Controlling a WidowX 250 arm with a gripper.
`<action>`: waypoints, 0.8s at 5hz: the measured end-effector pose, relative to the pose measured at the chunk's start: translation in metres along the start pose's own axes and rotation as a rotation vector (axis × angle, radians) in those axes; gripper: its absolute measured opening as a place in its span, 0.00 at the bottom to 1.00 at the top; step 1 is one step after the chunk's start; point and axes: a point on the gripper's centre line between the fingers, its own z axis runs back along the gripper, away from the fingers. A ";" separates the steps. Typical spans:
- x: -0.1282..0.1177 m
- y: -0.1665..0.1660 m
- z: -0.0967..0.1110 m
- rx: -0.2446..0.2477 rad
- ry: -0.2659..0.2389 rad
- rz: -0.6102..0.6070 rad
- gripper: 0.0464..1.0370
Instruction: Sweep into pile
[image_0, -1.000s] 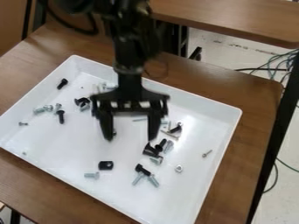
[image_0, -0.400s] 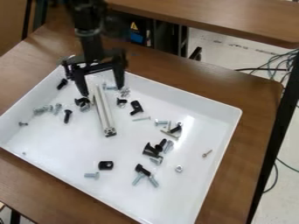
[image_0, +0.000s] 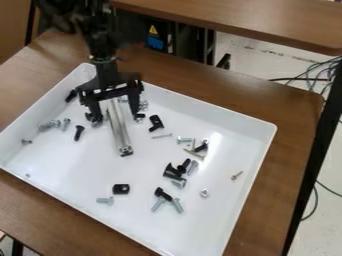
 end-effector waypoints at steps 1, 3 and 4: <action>-0.001 0.005 -0.004 0.027 -0.018 -0.006 0.96; -0.004 0.006 -0.017 0.037 0.009 -0.018 0.61; -0.007 0.001 -0.021 0.038 0.021 -0.027 0.33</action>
